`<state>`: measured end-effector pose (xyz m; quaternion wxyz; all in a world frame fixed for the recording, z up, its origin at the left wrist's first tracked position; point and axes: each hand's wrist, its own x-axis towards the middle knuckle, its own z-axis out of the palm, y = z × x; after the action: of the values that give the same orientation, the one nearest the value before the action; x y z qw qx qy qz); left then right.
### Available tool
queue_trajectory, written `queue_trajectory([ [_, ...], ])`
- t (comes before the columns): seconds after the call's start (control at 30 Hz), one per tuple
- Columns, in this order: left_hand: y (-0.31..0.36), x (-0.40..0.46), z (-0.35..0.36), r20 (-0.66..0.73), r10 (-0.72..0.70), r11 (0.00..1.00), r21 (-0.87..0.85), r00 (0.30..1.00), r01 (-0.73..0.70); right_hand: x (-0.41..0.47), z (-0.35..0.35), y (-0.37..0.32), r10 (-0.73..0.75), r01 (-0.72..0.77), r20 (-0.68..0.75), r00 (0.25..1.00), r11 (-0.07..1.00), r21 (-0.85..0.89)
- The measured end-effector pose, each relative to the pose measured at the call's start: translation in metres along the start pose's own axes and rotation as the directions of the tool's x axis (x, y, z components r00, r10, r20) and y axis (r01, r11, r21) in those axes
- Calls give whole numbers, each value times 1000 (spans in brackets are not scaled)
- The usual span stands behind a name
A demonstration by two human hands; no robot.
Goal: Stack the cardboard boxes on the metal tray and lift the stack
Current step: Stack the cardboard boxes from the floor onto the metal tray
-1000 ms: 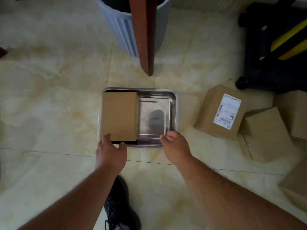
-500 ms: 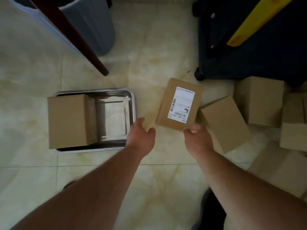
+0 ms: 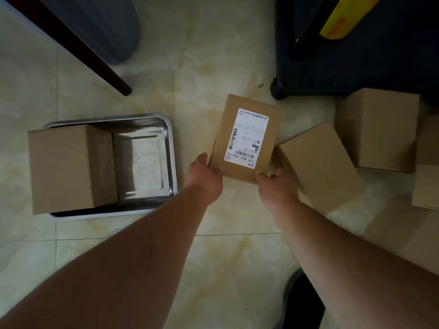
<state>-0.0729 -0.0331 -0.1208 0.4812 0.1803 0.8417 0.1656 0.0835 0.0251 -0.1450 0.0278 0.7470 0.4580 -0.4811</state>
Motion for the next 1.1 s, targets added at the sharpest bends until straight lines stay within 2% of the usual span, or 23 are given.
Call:
queue_trajectory([
  [0.37, -11, -12, -8, 14, 32, 995, -98, 999, -30, -18, 0, -1, -171, 172, 20, 985, 981, -94],
  [0.6, -22, -43, -50, -59, 12, 989, -147, 998, -20, -61, 5, -31, -265, 271, 65, 962, 955, -123],
  [0.73, -34, -55, -80, -101, -15, 980, -200, 995, -5, -83, 22, -49, -287, 298, 101, 953, 947, -120],
  [1.1, -88, -53, -157, -151, -72, 984, -175, 986, 45, -126, 94, -81, -301, 330, 203, 932, 936, -125],
])
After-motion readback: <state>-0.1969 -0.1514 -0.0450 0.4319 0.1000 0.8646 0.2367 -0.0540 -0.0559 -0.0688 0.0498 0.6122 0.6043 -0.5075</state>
